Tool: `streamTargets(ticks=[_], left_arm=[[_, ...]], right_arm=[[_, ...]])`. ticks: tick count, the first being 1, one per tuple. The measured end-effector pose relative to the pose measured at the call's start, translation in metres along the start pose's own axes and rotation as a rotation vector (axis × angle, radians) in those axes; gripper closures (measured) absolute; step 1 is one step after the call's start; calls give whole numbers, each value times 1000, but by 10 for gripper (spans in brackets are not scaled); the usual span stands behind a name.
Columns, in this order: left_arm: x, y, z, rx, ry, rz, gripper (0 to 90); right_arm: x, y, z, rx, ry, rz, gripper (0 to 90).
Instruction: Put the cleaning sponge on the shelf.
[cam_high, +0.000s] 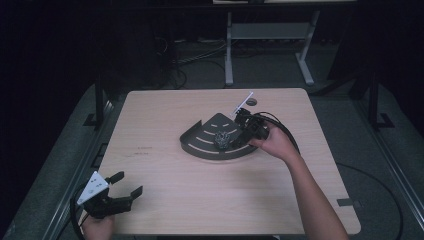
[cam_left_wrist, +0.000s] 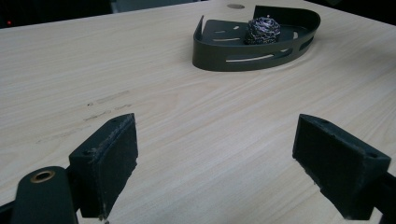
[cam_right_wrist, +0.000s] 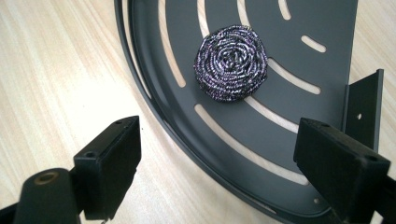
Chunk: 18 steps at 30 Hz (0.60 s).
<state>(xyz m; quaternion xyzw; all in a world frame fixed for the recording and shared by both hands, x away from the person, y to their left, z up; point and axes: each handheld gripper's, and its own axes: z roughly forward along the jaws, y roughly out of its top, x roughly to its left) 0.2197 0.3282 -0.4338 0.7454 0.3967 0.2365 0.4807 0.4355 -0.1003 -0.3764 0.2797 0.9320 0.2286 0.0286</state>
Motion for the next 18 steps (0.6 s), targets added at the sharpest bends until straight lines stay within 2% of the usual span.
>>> streamTargets(ticks=[18], left_arm=[[-1,0,1,4,0,4,133]], right_arm=[[5,-18,-5,6,6,4,145]])
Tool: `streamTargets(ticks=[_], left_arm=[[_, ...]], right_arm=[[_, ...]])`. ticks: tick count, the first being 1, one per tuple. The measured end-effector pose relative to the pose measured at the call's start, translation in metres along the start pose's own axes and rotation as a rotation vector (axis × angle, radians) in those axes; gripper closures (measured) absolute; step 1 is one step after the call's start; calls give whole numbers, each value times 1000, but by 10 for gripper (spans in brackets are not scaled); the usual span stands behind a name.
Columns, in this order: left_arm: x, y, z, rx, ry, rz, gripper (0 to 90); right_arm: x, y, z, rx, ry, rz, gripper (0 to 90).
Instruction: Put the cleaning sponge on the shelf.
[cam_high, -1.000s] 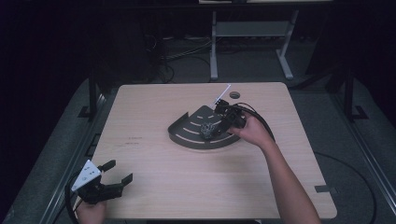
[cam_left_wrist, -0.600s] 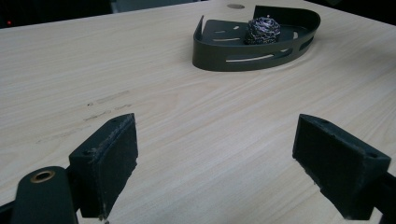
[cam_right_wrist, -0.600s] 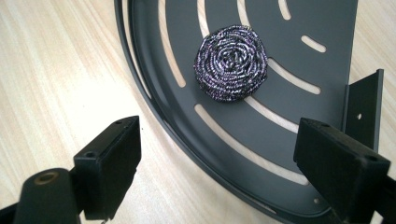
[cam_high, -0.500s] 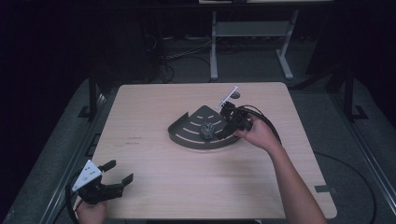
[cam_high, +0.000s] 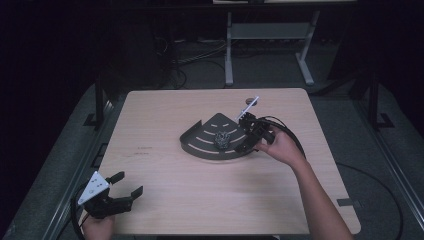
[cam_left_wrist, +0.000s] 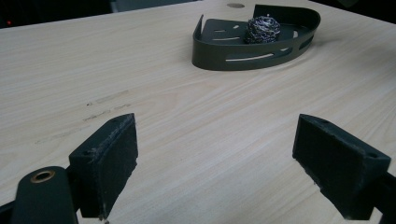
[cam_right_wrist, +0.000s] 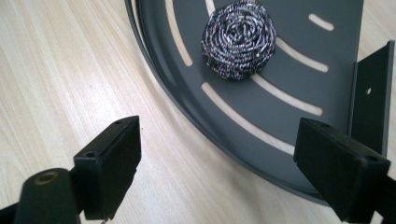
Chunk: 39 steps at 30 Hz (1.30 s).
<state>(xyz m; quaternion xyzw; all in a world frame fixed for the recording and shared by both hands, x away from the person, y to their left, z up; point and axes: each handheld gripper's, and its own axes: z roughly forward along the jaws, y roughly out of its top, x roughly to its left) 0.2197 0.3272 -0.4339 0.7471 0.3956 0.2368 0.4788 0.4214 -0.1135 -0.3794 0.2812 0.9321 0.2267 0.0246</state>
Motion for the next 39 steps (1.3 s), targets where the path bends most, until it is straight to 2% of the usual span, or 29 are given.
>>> streamTargets(ticks=[9,14,28,39], left_arm=[[0,0,0,2,0,1,134],[0,0,0,1,0,1,134],[0,0,0,2,-2,0,133],[-1,0,0,0,-2,-2,134]], right_arm=[[0,-11,1,1,7,7,145],[1,-14,1,16,11,9,145],[7,-19,-6,6,-1,-8,145],[7,-40,1,3,14,12,145]])
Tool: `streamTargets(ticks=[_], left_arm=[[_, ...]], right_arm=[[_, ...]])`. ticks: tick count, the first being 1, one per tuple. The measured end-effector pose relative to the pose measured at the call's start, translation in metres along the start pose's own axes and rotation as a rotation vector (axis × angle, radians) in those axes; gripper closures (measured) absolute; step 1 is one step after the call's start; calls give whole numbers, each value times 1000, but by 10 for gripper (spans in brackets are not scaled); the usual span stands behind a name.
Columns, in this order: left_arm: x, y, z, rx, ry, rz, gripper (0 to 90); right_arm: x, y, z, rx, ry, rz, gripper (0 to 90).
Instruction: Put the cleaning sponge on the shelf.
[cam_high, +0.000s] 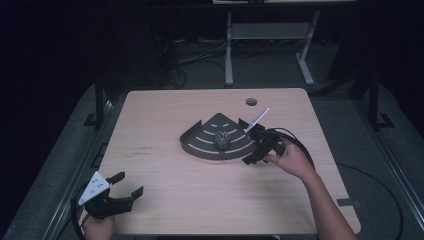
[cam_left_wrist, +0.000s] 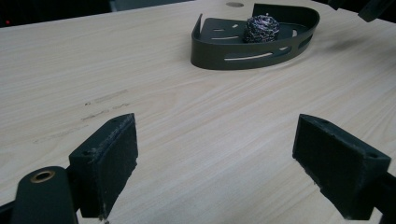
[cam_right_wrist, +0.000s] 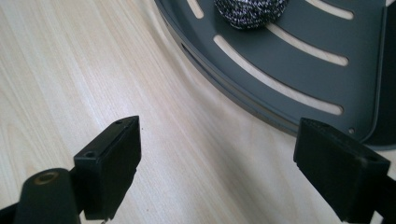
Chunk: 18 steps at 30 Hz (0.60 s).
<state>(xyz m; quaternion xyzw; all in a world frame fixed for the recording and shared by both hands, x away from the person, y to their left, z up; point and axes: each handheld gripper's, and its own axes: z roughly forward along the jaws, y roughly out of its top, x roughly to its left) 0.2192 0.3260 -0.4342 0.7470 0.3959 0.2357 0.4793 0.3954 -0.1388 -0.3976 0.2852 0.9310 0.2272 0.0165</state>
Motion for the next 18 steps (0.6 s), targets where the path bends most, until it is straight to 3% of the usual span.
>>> streamTargets(ticks=[18], left_arm=[[-1,0,1,2,-1,1,134]], right_arm=[[5,-22,-3,-17,4,13,145]])
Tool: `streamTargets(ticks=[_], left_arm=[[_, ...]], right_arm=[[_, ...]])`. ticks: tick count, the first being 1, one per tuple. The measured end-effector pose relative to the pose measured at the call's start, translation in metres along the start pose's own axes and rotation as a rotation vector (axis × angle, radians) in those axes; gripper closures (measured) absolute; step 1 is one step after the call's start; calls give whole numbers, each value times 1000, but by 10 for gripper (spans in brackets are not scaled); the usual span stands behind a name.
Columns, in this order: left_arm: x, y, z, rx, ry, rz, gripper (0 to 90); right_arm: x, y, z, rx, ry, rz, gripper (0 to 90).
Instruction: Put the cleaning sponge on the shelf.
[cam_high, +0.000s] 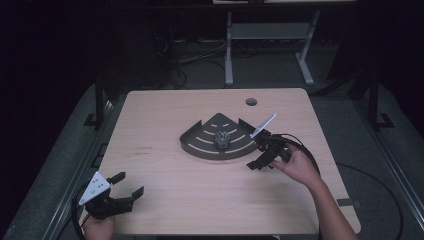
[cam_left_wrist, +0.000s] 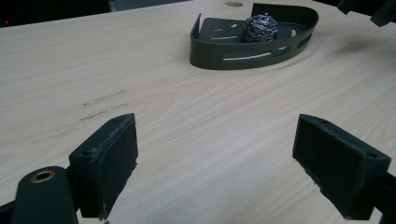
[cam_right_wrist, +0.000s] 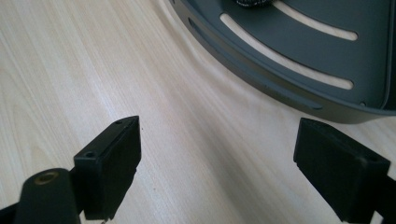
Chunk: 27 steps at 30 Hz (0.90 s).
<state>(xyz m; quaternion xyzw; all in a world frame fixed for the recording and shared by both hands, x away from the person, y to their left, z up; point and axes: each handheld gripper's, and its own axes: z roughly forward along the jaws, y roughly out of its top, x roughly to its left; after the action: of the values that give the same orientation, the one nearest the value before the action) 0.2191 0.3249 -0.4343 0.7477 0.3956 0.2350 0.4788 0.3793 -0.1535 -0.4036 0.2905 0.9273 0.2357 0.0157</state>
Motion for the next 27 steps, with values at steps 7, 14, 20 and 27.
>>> streamTargets(ticks=[7,14,20,27], left_arm=[[0,0,0,3,-1,2,133],[-1,0,0,4,-2,5,134],[-1,0,0,4,-1,6,134],[-1,0,0,4,-2,5,134]], right_arm=[[2,-8,-1,2,-2,-1,145],[5,-19,-2,-11,1,9,145],[7,-26,-2,-3,-3,6,145],[9,-36,-1,9,0,16,145]])
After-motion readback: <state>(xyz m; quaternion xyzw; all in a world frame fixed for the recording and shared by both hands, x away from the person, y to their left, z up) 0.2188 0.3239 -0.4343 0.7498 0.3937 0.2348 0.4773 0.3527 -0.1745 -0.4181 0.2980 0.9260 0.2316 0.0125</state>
